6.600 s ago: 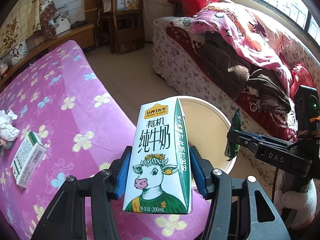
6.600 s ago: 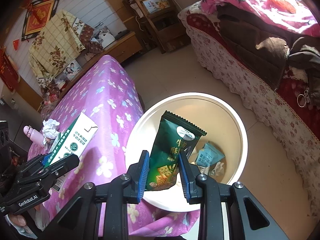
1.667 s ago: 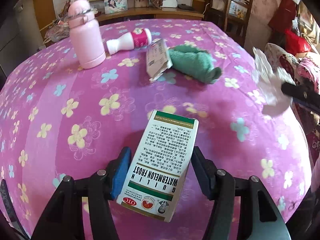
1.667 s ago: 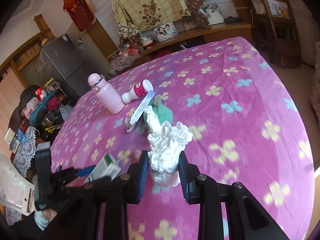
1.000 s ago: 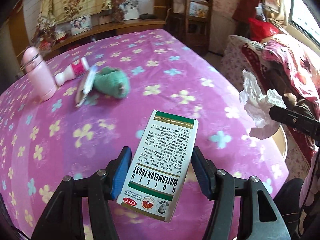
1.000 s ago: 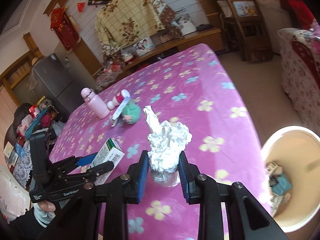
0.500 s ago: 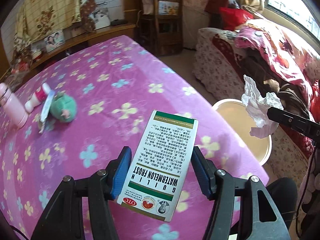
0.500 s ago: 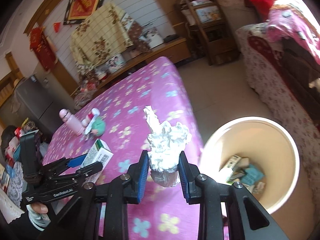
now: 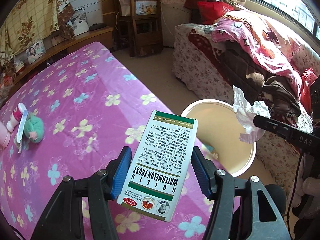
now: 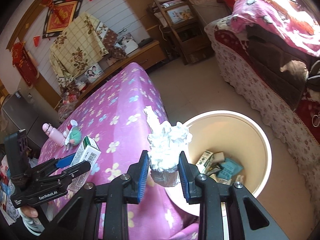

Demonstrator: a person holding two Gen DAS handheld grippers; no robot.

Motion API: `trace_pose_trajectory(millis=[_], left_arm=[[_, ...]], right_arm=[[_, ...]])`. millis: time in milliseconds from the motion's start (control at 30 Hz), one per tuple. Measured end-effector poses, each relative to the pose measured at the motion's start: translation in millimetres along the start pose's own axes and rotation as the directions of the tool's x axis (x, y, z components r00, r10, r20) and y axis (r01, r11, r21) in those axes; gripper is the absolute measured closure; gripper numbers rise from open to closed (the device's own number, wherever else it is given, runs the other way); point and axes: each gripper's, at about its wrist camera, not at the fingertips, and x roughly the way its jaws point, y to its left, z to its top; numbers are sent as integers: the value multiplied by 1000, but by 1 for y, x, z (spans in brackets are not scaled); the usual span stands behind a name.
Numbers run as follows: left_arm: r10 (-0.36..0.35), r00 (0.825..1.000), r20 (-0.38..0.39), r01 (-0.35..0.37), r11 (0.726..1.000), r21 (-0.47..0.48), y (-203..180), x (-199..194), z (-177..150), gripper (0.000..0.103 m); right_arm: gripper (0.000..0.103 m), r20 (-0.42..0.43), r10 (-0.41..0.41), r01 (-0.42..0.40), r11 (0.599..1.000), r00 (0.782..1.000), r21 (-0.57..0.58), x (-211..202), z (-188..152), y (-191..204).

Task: Collect trash
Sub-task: 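Carry the box and tissue ball over the white bin with both grippers, then open both grippers to drop the box and tissue ball into the bin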

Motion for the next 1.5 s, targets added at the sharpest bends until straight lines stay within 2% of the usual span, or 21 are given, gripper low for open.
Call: trace_pose_trajectory(millis=[533,1000,1100,1133,1200,1367,1500], left_arm=[[-58,998,-25,59,998,28,-48,30,21,40],[-131,990,-55,130,991,-15,-68,57,29,40],[-152,987,-53,151,988,-25,-70,59,30,40],[-157,986,-55,155,987,-31,-70,60,30,40],[-169,984,-64,166,985,-44,-68,61,30,40],[-191,979,-72,185,980,-73,-63,63,28,40],[-227,972,-60,220,970,-99,-59,59,28,36]], right_arm=[[71,-19,-65,66,996,998,61,6,-3,-43],[70,-31,-122,125,985,992,121,15,-3,-76],[64,-40,-122,127,982,992,142,17,-3,-81],[52,-44,-117,123,981,992,152,18,-3,-82],[37,-46,-109,116,979,993,171,19,-3,-84],[37,-43,-95,102,979,994,179,17,-4,-83],[37,-50,-85,92,979,995,179,18,-6,-79]])
